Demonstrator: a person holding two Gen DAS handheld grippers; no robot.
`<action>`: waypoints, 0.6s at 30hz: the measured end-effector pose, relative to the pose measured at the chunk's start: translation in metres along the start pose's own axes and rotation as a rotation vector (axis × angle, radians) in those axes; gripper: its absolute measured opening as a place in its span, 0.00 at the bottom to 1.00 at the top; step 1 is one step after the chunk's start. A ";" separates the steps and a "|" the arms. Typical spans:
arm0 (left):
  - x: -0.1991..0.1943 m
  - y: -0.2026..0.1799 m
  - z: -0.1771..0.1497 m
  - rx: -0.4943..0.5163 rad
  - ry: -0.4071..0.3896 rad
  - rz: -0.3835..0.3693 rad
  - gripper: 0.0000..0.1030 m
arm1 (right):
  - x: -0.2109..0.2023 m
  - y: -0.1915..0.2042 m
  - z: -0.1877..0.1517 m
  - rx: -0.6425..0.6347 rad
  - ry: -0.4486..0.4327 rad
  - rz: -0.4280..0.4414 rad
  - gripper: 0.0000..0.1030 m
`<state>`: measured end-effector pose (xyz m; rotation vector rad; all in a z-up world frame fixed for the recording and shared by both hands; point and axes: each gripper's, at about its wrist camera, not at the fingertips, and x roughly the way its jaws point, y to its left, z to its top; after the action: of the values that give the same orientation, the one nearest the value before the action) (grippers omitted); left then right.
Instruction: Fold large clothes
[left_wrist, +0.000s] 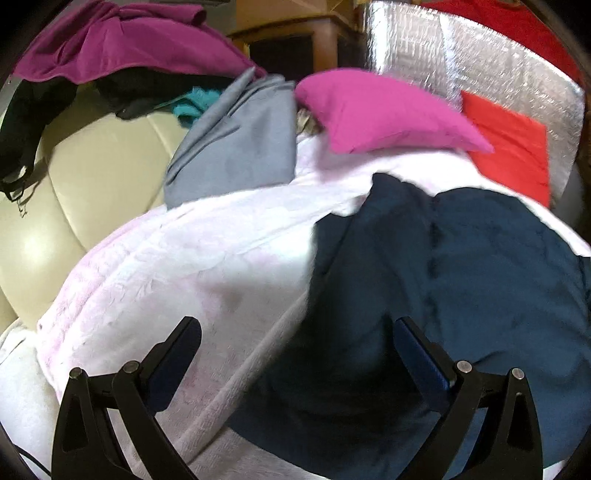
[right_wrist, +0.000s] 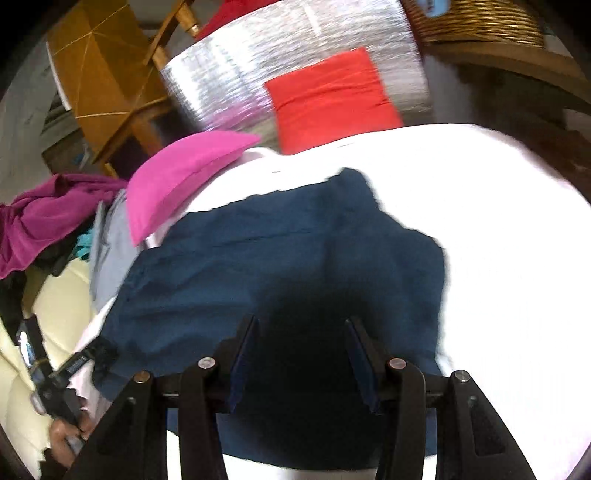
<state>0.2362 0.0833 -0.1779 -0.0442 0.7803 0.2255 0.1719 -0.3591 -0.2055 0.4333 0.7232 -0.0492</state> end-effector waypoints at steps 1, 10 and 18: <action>0.007 -0.001 -0.002 0.011 0.031 0.005 1.00 | 0.008 -0.008 -0.006 0.026 0.035 -0.001 0.51; 0.017 -0.003 -0.005 0.009 0.101 -0.048 1.00 | 0.030 -0.010 -0.014 0.002 0.089 0.006 0.54; -0.002 0.011 0.012 -0.043 0.000 -0.093 1.00 | 0.016 -0.018 -0.033 0.060 -0.027 0.112 0.54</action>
<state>0.2411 0.0955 -0.1673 -0.1207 0.7717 0.1544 0.1595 -0.3608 -0.2441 0.5289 0.6708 0.0286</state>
